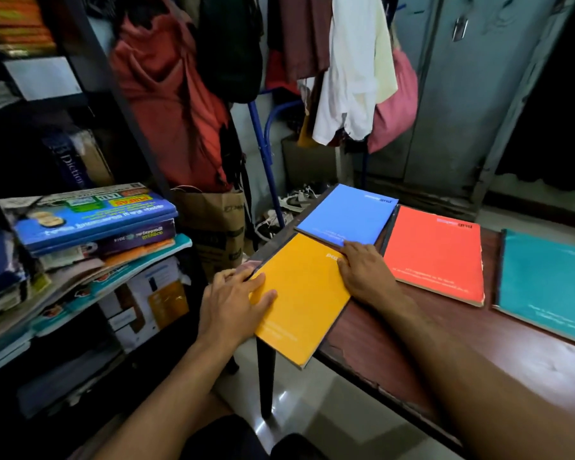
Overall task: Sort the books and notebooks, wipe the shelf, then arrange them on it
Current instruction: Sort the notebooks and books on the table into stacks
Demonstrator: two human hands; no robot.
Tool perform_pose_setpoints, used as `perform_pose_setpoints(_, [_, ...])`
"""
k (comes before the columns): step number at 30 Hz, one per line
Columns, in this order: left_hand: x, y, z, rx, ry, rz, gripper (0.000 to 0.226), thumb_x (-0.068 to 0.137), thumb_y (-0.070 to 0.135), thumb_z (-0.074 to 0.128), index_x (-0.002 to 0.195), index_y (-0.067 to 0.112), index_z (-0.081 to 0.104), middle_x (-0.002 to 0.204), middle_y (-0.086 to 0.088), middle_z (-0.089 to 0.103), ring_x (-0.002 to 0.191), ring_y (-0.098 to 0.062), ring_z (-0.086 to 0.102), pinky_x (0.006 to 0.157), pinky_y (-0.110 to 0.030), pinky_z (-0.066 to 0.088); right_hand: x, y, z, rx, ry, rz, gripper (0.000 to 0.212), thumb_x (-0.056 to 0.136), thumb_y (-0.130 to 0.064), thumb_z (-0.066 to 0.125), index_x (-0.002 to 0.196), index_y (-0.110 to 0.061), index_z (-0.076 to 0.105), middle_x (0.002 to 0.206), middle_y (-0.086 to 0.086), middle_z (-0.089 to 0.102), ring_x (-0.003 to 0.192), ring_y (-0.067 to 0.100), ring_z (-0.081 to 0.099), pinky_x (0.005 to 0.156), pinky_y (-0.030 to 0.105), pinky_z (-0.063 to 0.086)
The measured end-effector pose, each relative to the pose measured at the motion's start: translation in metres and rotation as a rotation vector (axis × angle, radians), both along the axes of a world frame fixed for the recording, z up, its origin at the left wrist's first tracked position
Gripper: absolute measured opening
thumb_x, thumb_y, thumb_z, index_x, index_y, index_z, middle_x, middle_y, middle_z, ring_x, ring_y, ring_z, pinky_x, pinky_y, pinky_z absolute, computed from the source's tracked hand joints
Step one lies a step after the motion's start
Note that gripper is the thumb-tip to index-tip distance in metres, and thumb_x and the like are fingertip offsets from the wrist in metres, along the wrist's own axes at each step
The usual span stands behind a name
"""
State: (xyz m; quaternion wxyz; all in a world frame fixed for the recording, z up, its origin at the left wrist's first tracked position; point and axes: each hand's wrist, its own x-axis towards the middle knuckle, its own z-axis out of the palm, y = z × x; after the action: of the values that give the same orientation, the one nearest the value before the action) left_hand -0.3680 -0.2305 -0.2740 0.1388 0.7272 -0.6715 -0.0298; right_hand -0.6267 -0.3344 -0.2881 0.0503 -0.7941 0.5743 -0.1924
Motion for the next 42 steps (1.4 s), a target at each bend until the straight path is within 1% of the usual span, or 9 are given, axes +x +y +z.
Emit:
perform_pose_setpoints(4, [0.005, -0.009, -0.004, 0.015, 0.048, 0.023, 0.059, 0.098, 0.067, 0.040, 0.150, 0.038, 0.046, 0.161, 0.015, 0.035, 0.144, -0.018, 0.030, 0.112, -0.042, 0.035, -0.002, 0.000, -0.006, -0.010, -0.093, 0.012, 0.046, 0.103, -0.045, 0.049, 0.134, -0.012, 0.056, 0.132, 0.012, 0.060, 0.121, 0.030, 0.050, 0.106, 0.042, 0.037])
perform_pose_setpoints(8, [0.006, -0.009, -0.005, 0.031, 0.111, 0.019, 0.059, 0.099, 0.063, 0.042, 0.152, 0.036, 0.044, 0.162, 0.013, 0.033, 0.148, -0.018, 0.026, 0.114, -0.044, 0.034, -0.002, 0.001, -0.008, -0.009, -0.015, 0.001, 0.062, 0.103, -0.054, 0.042, 0.146, -0.009, 0.049, 0.150, 0.011, 0.049, 0.138, 0.028, 0.040, 0.119, 0.040, 0.028])
perform_pose_setpoints(13, [0.006, -0.009, -0.005, 0.026, 0.047, -0.012, 0.058, 0.102, 0.061, 0.038, 0.154, 0.035, 0.040, 0.166, 0.009, 0.027, 0.154, -0.016, 0.019, 0.126, -0.048, 0.009, -0.008, 0.005, -0.004, -0.025, -0.214, -0.034, 0.061, 0.103, -0.051, 0.036, 0.152, -0.016, 0.043, 0.161, 0.009, 0.036, 0.149, 0.026, 0.030, 0.124, 0.045, 0.019])
perform_pose_setpoints(16, [-0.001, -0.012, -0.002, -0.006, -0.023, -0.058, 0.058, 0.103, 0.057, 0.037, 0.158, 0.039, 0.029, 0.170, 0.006, 0.013, 0.157, -0.017, 0.007, 0.126, -0.050, -0.001, -0.044, 0.005, -0.005, -0.022, -0.049, -0.176, 0.057, 0.097, -0.050, 0.043, 0.148, -0.024, 0.043, 0.159, 0.004, 0.037, 0.148, 0.023, 0.032, 0.121, 0.059, 0.016])
perform_pose_setpoints(19, [-0.032, -0.020, 0.004, -0.043, 0.038, -0.176, 0.063, 0.102, 0.058, 0.041, 0.159, 0.039, 0.022, 0.170, 0.008, 0.011, 0.156, -0.013, 0.003, 0.125, -0.045, -0.005, -0.076, 0.009, -0.009, 0.054, 0.104, -0.202, 0.065, 0.099, -0.058, 0.047, 0.154, -0.025, 0.035, 0.163, 0.003, 0.032, 0.150, 0.020, 0.030, 0.120, 0.051, 0.021])
perform_pose_setpoints(23, [-0.083, -0.022, 0.001, 0.056, 0.051, -0.288, 0.072, 0.097, 0.070, 0.038, 0.159, 0.043, 0.016, 0.170, 0.013, 0.004, 0.156, -0.011, -0.001, 0.125, -0.049, -0.005, -0.074, 0.012, -0.010, 0.000, 0.139, -0.228, 0.068, 0.098, -0.065, 0.041, 0.155, -0.028, 0.035, 0.164, 0.001, 0.032, 0.150, 0.018, 0.030, 0.116, 0.045, 0.025])
perform_pose_setpoints(31, [-0.096, -0.020, -0.009, 0.112, -0.023, -0.284, 0.072, 0.095, 0.075, 0.031, 0.158, 0.043, 0.021, 0.170, 0.014, 0.005, 0.156, -0.009, -0.001, 0.125, -0.050, -0.008, -0.072, 0.010, -0.013, -0.013, 0.031, -0.212, 0.056, 0.098, -0.047, 0.048, 0.148, -0.021, 0.043, 0.153, 0.008, 0.041, 0.143, 0.023, 0.039, 0.118, 0.052, 0.021])
perform_pose_setpoints(36, [-0.095, -0.020, -0.010, 0.113, -0.006, -0.292, 0.066, 0.100, 0.069, 0.031, 0.159, 0.042, 0.022, 0.170, 0.012, 0.006, 0.157, -0.011, -0.001, 0.124, -0.052, -0.008, -0.071, 0.013, -0.012, -0.029, 0.088, -0.197, 0.049, 0.104, -0.045, 0.038, 0.149, -0.025, 0.040, 0.158, 0.000, 0.039, 0.149, 0.020, 0.030, 0.119, 0.057, 0.017])
perform_pose_setpoints(42, [-0.081, -0.018, 0.016, 0.091, 0.109, -0.318, 0.084, 0.086, 0.082, 0.025, 0.160, 0.043, 0.011, 0.171, 0.010, -0.002, 0.156, -0.010, -0.006, 0.122, -0.055, -0.014, -0.072, 0.023, 0.004, 0.006, 0.020, -0.248, 0.056, 0.097, -0.043, 0.048, 0.148, -0.020, 0.041, 0.155, 0.004, 0.045, 0.145, 0.025, 0.037, 0.116, 0.056, 0.023])
